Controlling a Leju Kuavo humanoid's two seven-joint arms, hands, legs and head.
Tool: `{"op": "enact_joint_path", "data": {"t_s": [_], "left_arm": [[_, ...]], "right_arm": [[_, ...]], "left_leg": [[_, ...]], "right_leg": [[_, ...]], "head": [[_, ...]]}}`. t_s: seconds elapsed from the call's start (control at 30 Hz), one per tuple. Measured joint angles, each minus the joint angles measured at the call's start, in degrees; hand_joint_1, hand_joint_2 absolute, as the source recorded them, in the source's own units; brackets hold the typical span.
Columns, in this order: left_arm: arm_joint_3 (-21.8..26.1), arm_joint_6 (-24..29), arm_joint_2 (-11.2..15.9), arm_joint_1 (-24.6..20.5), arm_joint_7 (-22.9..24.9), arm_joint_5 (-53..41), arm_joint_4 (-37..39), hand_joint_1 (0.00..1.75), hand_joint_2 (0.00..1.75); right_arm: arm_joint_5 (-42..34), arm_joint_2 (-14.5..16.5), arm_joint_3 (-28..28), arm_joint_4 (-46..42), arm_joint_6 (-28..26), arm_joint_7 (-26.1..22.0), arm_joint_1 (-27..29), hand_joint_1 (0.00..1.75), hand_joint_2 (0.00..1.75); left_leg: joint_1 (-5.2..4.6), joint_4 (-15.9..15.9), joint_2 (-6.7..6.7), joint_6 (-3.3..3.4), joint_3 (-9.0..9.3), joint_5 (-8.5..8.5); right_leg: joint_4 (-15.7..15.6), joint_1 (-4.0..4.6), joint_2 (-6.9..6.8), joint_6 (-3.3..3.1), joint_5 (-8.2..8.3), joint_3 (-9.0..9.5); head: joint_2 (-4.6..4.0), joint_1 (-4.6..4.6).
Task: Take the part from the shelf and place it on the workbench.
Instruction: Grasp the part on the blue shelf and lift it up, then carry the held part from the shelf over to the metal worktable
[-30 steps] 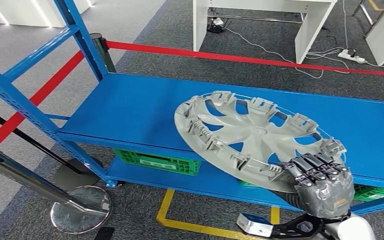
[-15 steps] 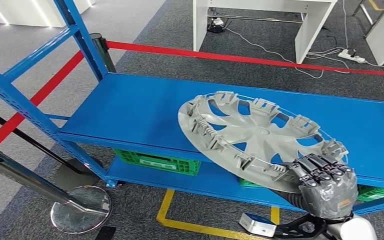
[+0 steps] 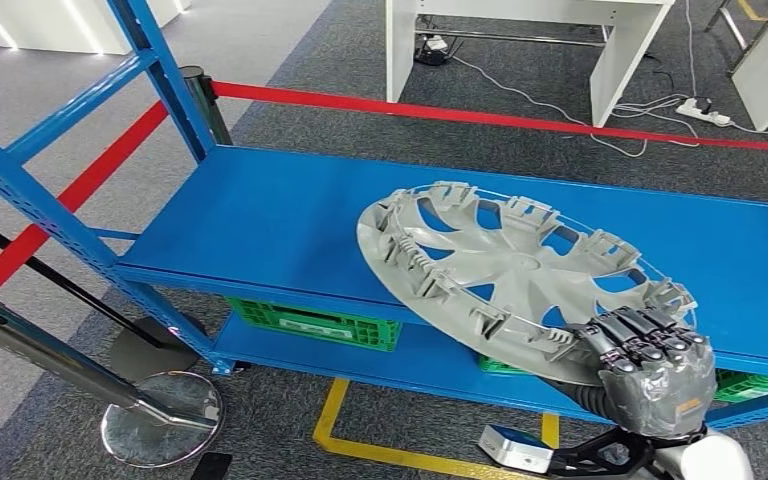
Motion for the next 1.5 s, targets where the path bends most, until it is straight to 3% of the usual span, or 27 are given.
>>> {"op": "enact_joint_path", "data": {"t_s": [0.53,0.63,0.73,0.8,0.87,0.9,0.93,0.97,1.03,1.07,1.13,1.2,1.27,1.3,1.4,1.43,1.47,1.5], "left_arm": [[-0.3,-0.81,0.03,0.0,0.92,1.54,0.0,0.0,1.75],[-0.31,-0.51,0.08,0.0,1.08,2.08,0.0,0.0,1.75],[-0.34,-0.19,0.05,-0.09,1.25,2.5,0.0,0.0,1.75],[-0.39,-0.08,-0.03,-0.21,1.45,2.66,0.0,0.0,1.75],[-0.56,-0.06,-0.11,-0.21,1.61,2.76,0.0,0.0,1.75],[-0.69,-0.09,-0.15,-0.19,1.65,2.86,0.0,0.0,1.75],[-0.82,-0.12,-0.19,-0.17,1.67,2.99,0.0,0.0,1.75],[-0.96,-0.15,-0.22,-0.16,1.69,3.13,0.0,0.0,1.75],[-1.18,-0.19,-0.3,-0.18,1.69,3.34,0.0,0.0,1.75],[-1.27,-0.2,-0.3,-0.2,1.69,3.42,0.01,0.0,1.75],[-1.37,-0.19,-0.28,-0.23,1.7,3.51,0.03,0.0,1.75],[-1.42,-0.17,-0.25,-0.27,1.72,3.54,0.06,0.0,1.75],[-1.44,-0.17,-0.21,-0.29,1.72,3.54,0.1,0.0,1.75],[-1.45,-0.17,-0.2,-0.31,1.72,3.54,0.13,0.0,1.75],[-1.55,-0.17,-0.2,-0.32,1.73,3.55,0.13,0.0,1.75],[-1.59,-0.17,-0.19,-0.31,1.75,3.56,0.14,0.0,1.75],[-1.63,-0.16,-0.19,-0.31,1.77,3.6,0.14,0.0,1.75],[-1.67,-0.16,-0.18,-0.32,1.78,3.65,0.15,0.0,1.75]], "right_arm": [[-4.97,1.74,-1.9,1.42,0.02,-0.34,-0.04,1.75,1.75],[-6.38,1.93,-2.29,2.03,0.02,0.31,-0.07,1.75,1.75],[-7.26,1.95,-2.62,2.39,0.02,0.9,-0.07,1.75,1.75],[-7.69,1.95,-2.88,2.6,0.01,1.31,-0.1,1.75,1.75],[-8.0,1.95,-3.15,3.0,0.0,1.73,-0.06,1.75,1.75],[-8.14,1.95,-3.29,3.26,0.0,2.02,0.01,1.75,1.75],[-8.28,1.95,-3.46,3.53,0.0,2.33,0.07,1.75,1.75],[-8.43,1.95,-3.6,3.8,0.0,2.72,0.09,1.75,1.75],[-8.92,1.95,-3.86,4.34,0.0,3.46,0.04,1.75,1.75],[-9.24,1.95,-3.97,4.61,0.0,3.71,-0.05,1.75,1.75],[-9.91,1.94,-4.18,5.02,-0.02,4.03,-0.19,1.75,1.75],[-10.29,1.93,-4.32,5.39,-0.04,4.34,-0.16,1.75,1.75],[-10.4,1.92,-4.44,5.69,-0.04,4.51,-0.15,1.75,1.75],[-10.46,1.92,-4.47,5.78,-0.04,4.52,-0.16,1.75,1.75],[-10.69,1.92,-4.55,6.05,-0.04,4.56,-0.17,1.75,1.75],[-10.76,1.92,-4.56,6.19,-0.04,4.58,-0.17,1.75,1.75],[-10.83,1.92,-4.57,6.29,-0.04,4.63,-0.18,1.75,1.75],[-10.9,1.92,-4.57,6.36,-0.04,4.66,-0.19,1.75,1.75]], "left_leg": [[-0.18,0.23,0.0,0.28,-0.07,-0.21],[-0.36,0.38,0.0,0.59,-0.2,-0.31],[-0.18,-0.53,0.07,1.3,0.02,0.62],[0.22,-1.43,0.18,1.75,0.14,1.41],[0.26,-1.5,0.23,1.89,-0.09,1.58],[0.26,-1.45,0.23,1.87,-0.17,1.59],[0.27,-1.4,0.24,1.85,-0.21,1.59],[0.32,-1.32,0.23,1.79,-0.23,1.57],[0.44,-0.93,0.18,1.41,-0.27,1.37],[0.4,-0.61,0.13,1.08,-0.48,1.23],[0.16,0.07,0.07,0.35,-1.0,1.16],[0.07,0.5,0.06,-0.22,-1.5,1.32],[0.21,1.79,0.09,-0.82,-2.29,-0.03],[0.31,3.74,0.1,-1.12,-3.14,-1.73],[0.58,14.18,0.11,-1.64,-7.01,-7.93],[0.61,16.27,0.11,-1.59,-7.51,-8.57],[0.6,16.28,0.11,-1.4,-7.0,-8.1],[0.54,14.06,0.11,-1.05,-5.4,-6.7]], "right_leg": [[-0.09,-0.21,-0.01,0.12,0.04,0.03],[-0.14,-0.38,-0.01,0.44,0.09,0.04],[-0.21,-0.42,0.01,1.12,0.03,-0.12],[3.0,-0.38,0.01,1.45,-2.38,-1.69],[10.59,-0.48,-0.01,1.74,-6.22,-4.93],[14.01,-0.54,-0.02,1.91,-7.35,-6.38],[15.72,-0.6,-0.03,2.07,-7.42,-7.07],[15.07,-0.68,-0.05,2.19,-6.29,-6.66],[8.21,-0.94,-0.15,2.39,-2.53,-3.16],[4.59,-0.96,-0.13,2.36,-1.24,-1.1],[1.0,-0.92,0.04,1.94,-0.79,0.81],[0.9,-0.88,0.25,1.12,-0.87,0.46],[0.84,-0.96,0.21,0.16,-0.54,-0.12],[0.77,-0.99,0.13,-0.34,-0.26,-0.46],[0.8,-0.61,-0.11,-1.25,0.58,-1.71],[0.82,-0.42,-0.15,-1.35,0.9,-2.14],[0.83,-0.23,-0.17,-1.38,1.23,-2.55],[0.84,-0.03,-0.15,-1.37,1.56,-2.91]], "head": [[0.0,-0.02],[0.0,-0.02],[0.0,0.0],[0.0,0.26],[0.0,0.45],[0.0,0.45],[0.0,0.44],[0.0,0.45],[0.0,0.48],[0.0,0.57],[0.0,0.61],[0.0,0.54],[0.0,0.34],[0.0,0.22],[0.0,-0.01],[0.0,-0.02],[0.0,-0.02],[0.0,-0.03]]}}
